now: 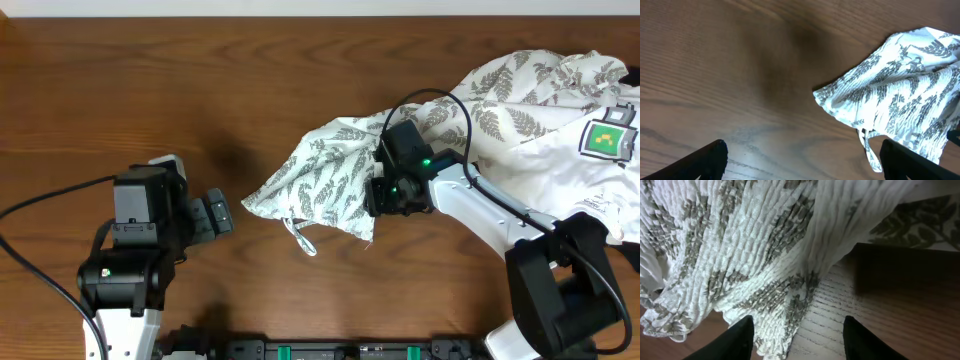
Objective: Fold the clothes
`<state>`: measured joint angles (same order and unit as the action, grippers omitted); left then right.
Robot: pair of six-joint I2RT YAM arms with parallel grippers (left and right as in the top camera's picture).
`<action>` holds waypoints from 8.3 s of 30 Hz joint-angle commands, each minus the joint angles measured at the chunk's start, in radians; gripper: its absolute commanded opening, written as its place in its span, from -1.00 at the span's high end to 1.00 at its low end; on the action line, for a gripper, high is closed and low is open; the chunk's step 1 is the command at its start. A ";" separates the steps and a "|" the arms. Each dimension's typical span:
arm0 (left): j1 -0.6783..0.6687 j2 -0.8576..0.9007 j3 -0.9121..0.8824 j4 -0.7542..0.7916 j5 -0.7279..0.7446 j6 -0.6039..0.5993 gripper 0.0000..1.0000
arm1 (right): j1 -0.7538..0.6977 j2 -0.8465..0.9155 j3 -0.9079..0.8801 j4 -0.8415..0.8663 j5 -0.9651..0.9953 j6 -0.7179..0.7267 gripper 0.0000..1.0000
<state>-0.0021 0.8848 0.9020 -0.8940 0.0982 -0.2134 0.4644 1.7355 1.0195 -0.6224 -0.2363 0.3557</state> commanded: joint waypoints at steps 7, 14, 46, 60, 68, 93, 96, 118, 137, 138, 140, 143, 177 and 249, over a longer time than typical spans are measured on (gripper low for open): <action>-0.001 0.003 0.018 -0.003 -0.001 -0.011 -0.96 | 0.042 0.037 -0.003 0.018 0.000 0.021 -0.12; -0.001 0.003 0.018 -0.003 -0.001 -0.011 -0.96 | 0.067 0.104 -0.003 0.050 0.001 0.065 0.06; -0.001 0.003 0.018 0.023 -0.001 -0.011 -0.96 | 0.105 0.047 0.307 0.384 0.108 -0.263 -0.35; -0.002 0.014 0.018 0.092 0.061 -0.036 -0.96 | -0.054 -0.053 0.319 0.142 0.274 -0.372 -0.44; -0.002 0.108 0.018 0.100 0.078 -0.056 -0.96 | -0.238 -0.013 0.319 0.147 0.110 -0.663 -0.69; -0.002 0.218 0.018 0.115 0.078 -0.077 -0.96 | -0.241 0.047 0.331 0.069 0.015 -0.687 0.98; -0.002 0.218 0.018 0.115 0.078 -0.077 -0.96 | -0.222 -0.074 0.331 -0.012 -0.063 -0.685 0.97; -0.002 0.218 0.018 0.140 0.079 -0.077 -0.96 | 0.102 -0.208 0.180 -0.299 0.203 -0.420 -0.23; -0.002 0.218 0.018 0.137 0.079 -0.077 -0.96 | 0.039 0.198 0.179 0.113 0.097 -0.420 0.03; -0.002 0.218 0.018 0.137 0.079 -0.077 -0.96 | 0.037 0.205 0.179 0.115 0.097 -0.420 0.10; -0.002 0.218 0.018 0.137 0.079 -0.077 -0.96 | 0.037 0.209 0.179 0.116 0.097 -0.420 0.28; -0.002 0.218 0.018 0.137 0.079 -0.077 -0.96 | 0.037 0.209 0.179 0.116 0.097 -0.420 0.47; -0.002 0.211 0.019 0.137 0.146 -0.076 -0.96 | 0.290 0.004 0.369 -0.389 -0.100 -0.663 0.48; 0.217 0.629 0.245 0.460 0.045 -0.146 -0.96 | -0.355 -0.276 0.513 -0.567 0.254 -0.333 0.36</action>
<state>0.2203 1.5105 1.1366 -0.4049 0.1066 -0.3840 0.1150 1.4651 1.5253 -1.1854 0.0162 0.0006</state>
